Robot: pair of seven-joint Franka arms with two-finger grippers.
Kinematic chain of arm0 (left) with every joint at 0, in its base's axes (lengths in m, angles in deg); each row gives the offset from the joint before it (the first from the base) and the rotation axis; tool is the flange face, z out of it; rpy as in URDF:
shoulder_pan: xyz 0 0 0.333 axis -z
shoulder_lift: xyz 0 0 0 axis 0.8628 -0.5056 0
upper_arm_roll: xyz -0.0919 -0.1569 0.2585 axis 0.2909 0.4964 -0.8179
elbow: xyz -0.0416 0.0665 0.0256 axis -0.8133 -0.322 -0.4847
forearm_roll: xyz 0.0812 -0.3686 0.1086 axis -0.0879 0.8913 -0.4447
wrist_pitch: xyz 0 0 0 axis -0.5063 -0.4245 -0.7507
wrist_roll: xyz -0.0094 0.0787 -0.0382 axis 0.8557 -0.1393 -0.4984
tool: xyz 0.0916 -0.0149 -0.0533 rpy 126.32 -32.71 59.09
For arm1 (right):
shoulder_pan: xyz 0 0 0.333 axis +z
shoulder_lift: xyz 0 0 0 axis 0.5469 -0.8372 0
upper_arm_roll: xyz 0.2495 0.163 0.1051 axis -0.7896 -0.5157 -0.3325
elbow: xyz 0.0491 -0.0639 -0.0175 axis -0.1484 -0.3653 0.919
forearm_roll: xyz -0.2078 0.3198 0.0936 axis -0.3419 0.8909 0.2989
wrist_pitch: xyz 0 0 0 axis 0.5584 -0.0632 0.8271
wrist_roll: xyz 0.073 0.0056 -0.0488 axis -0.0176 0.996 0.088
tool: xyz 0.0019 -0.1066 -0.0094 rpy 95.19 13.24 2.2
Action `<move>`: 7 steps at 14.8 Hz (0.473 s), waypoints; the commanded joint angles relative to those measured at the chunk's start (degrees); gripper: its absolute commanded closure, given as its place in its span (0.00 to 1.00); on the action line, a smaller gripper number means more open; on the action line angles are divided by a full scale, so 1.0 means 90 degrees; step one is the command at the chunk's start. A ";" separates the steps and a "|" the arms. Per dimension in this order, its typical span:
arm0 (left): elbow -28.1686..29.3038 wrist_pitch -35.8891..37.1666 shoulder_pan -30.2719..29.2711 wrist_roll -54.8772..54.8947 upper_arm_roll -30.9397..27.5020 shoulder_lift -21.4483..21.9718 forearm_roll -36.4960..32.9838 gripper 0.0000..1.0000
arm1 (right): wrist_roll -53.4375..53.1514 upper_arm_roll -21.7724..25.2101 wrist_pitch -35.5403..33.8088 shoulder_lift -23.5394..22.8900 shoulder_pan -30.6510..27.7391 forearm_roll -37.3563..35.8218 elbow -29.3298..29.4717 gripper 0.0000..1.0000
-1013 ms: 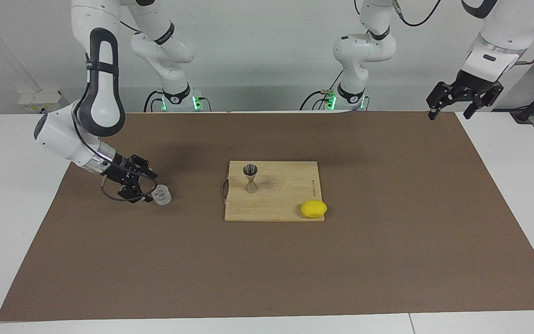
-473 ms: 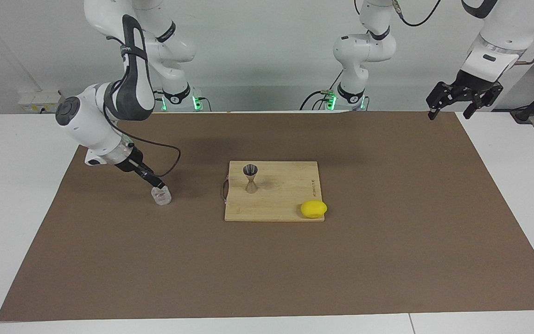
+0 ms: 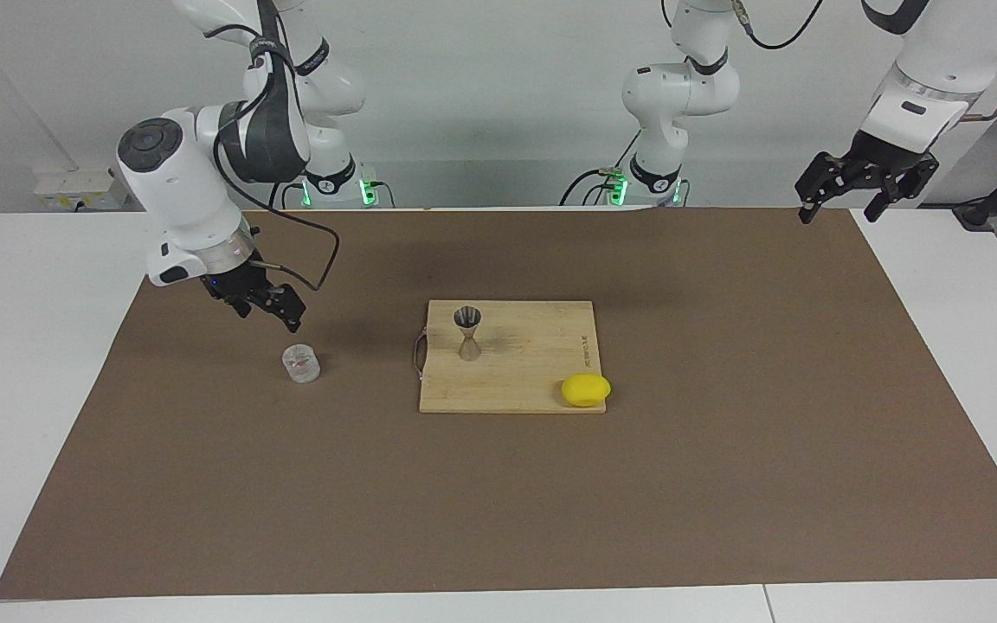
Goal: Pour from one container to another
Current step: 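Open the right gripper to release the glass cup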
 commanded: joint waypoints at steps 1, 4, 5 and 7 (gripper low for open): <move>0.0081 0.0073 -0.0091 -0.0060 0.0066 0.0129 0.0072 0.00 | 0.0150 -0.0018 -0.0747 -0.0042 0.0166 -0.0244 0.0872 0.00; 0.0081 0.0083 -0.0082 -0.0060 0.0066 0.0129 0.0072 0.00 | 0.0160 -0.0047 -0.1704 -0.0042 0.0283 -0.0293 0.1595 0.00; 0.0081 0.0083 -0.0082 -0.0060 0.0066 0.0129 0.0072 0.00 | 0.0218 -0.0047 -0.1997 -0.0052 0.0293 -0.0293 0.1839 0.00; 0.0081 0.0083 -0.0091 -0.0060 0.0066 0.0129 0.0072 0.00 | 0.0238 -0.0076 -0.2369 -0.0033 0.0313 -0.0390 0.2055 0.00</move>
